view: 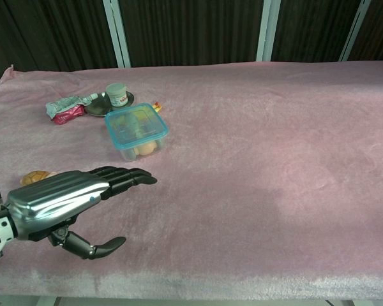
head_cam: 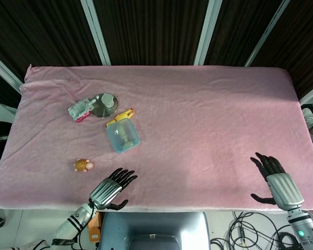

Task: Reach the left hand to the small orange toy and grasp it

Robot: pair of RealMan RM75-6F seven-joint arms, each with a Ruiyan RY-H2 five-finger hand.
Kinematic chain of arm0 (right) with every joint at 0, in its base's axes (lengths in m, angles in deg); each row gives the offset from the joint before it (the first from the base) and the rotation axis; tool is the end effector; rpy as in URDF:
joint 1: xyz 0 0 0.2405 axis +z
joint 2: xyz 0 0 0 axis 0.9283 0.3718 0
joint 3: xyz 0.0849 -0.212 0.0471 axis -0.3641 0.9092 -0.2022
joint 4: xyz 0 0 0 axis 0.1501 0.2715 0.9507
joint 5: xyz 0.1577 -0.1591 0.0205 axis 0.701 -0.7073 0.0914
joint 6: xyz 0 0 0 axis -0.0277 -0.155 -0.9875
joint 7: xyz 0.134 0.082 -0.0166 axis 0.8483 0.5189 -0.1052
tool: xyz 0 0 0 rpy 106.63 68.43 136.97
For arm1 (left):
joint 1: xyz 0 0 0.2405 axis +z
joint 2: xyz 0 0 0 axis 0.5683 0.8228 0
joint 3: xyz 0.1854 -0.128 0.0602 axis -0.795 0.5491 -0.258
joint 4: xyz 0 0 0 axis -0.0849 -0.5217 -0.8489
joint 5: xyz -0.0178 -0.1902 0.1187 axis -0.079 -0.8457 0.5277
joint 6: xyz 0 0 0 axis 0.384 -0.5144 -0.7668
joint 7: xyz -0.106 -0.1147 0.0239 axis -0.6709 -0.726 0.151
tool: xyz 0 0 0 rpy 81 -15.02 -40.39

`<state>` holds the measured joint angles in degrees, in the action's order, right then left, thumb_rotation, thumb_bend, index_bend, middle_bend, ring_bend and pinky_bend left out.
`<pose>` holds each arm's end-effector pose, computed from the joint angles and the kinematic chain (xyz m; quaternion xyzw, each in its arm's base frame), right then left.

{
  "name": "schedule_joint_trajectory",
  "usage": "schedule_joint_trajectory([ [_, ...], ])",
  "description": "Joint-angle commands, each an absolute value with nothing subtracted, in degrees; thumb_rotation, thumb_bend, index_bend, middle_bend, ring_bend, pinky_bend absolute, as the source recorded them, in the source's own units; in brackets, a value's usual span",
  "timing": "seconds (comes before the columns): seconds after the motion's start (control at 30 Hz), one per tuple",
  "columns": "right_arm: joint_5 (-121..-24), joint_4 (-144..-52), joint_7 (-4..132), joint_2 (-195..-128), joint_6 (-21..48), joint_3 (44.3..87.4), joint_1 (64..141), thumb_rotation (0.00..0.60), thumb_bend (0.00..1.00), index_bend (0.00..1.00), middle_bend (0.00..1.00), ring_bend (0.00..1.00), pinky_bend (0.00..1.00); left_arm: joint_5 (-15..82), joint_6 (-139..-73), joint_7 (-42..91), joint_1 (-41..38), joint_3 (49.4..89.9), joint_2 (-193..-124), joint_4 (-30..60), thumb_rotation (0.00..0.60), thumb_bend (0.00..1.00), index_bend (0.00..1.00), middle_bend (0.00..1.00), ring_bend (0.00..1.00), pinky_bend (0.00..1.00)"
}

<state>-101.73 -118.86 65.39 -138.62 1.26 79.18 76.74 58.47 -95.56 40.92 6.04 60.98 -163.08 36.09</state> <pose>-0.2864 -0.1838 0.1080 0.6746 -0.4277 0.3466 0.4918 -0.1450 0.2210 -0.0708 -0.8126 -0.3723 -0.3452 0.2861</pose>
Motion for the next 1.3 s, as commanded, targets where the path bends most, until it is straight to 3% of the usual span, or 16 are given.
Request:
schedule_joint_trajectory([
  [0.03,-101.5,-118.8,65.2,-138.7,1.4,79.2,76.7,0.600,0.25,0.00,0.00,0.00,0.00,57.4,-95.2,41.3,5.6,61.2,-163.3,36.2,0.425,0.40,0.00,0.00,0.00,0.00],
  [0.17,-101.2,-118.9,64.7,-138.9,1.3,79.1,76.6,0.600,0.25,0.00,0.00,0.00,0.00,57.2,-96.7,42.9,5.4,61.8,-163.6,34.8,0.452,0.40,0.00,0.00,0.00,0.00],
  [0.37,-100.9,-118.7,64.8,-139.1,0.9,78.8,76.4,0.600,0.25,0.00,0.00,0.00,0.00,54.9,-100.9,41.9,7.1,63.1,-159.1,34.1,0.568,0.40,0.00,0.00,0.00,0.00],
  [0.47,-100.5,-118.6,64.6,-139.2,0.3,78.6,76.1,0.600,0.25,0.00,0.00,0.00,0.00,54.1,-103.8,43.3,9.0,62.8,-155.9,31.8,0.598,0.41,0.00,0.00,0.00,0.00],
  [0.6,-98.9,-118.7,62.8,-139.4,-0.2,78.1,75.4,0.600,0.25,0.00,0.00,0.00,0.00,52.4,-106.2,40.0,11.5,62.4,-154.0,25.5,0.600,0.43,0.02,0.00,0.00,0.00],
  [0.77,-98.0,-119.4,60.2,-140.2,0.4,78.1,75.4,0.600,0.25,0.00,0.00,0.00,0.00,52.0,-103.2,27.7,11.7,62.1,-156.7,14.2,0.600,0.44,0.12,0.00,0.00,0.00],
  [1.3,-98.4,-119.2,61.7,-139.7,-0.7,77.5,75.0,0.600,0.25,0.00,0.00,0.00,0.00,55.2,-102.5,28.0,9.9,61.4,-162.8,7.5,0.600,0.41,0.33,0.00,0.00,0.00],
])
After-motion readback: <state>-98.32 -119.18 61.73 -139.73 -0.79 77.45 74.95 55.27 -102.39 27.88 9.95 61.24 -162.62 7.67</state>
